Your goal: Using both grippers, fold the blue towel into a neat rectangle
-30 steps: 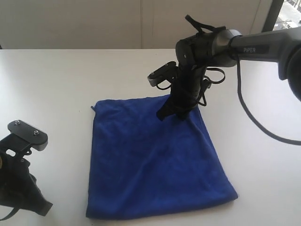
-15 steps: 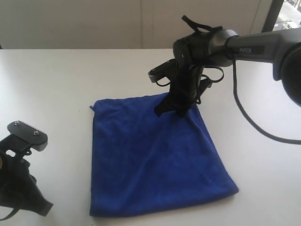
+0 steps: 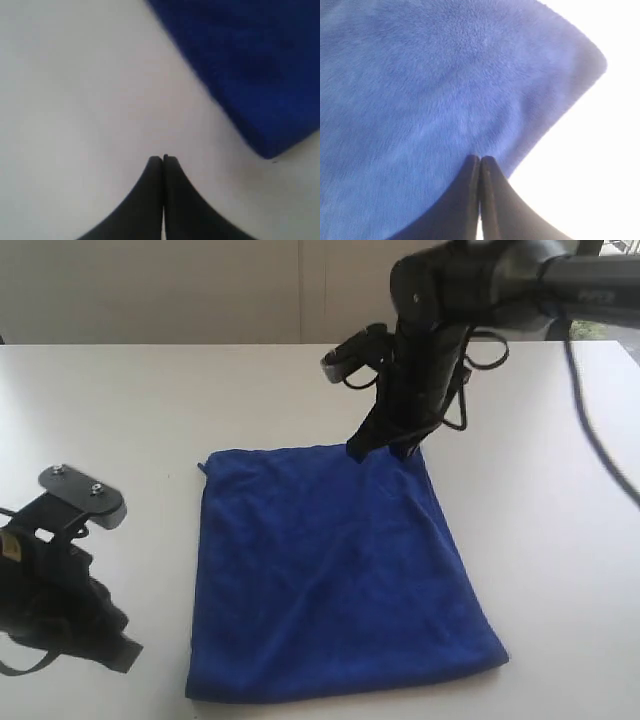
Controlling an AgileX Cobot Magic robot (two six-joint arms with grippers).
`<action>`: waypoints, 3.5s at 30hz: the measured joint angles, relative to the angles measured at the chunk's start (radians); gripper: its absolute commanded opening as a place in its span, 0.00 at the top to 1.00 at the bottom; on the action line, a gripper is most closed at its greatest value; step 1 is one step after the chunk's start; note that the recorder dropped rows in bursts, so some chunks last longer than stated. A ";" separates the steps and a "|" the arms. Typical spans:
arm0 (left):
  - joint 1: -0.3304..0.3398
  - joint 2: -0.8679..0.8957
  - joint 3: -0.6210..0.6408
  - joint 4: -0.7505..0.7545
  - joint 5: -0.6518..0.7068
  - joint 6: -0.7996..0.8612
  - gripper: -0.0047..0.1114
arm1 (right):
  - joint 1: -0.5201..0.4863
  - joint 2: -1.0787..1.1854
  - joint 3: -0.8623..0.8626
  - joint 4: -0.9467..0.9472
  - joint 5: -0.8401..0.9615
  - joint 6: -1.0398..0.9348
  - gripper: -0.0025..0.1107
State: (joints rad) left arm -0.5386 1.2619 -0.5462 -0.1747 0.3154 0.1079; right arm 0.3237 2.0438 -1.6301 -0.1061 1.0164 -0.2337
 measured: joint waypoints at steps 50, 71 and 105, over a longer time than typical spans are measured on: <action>-0.240 0.463 -0.426 0.079 0.185 0.379 0.96 | -0.001 -0.753 0.884 0.202 -0.248 -0.535 0.85; -0.240 0.510 -0.426 0.321 0.259 0.191 0.96 | -0.001 -0.753 0.884 0.214 -0.273 -0.537 0.85; -0.240 0.244 -0.248 0.165 0.289 0.652 0.42 | -0.001 -0.493 0.884 0.417 -0.178 -1.163 0.55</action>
State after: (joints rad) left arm -0.7782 1.5059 -0.7939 -0.0093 0.6048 0.7602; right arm 0.3231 1.5506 -0.7457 0.3105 0.8384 -1.3965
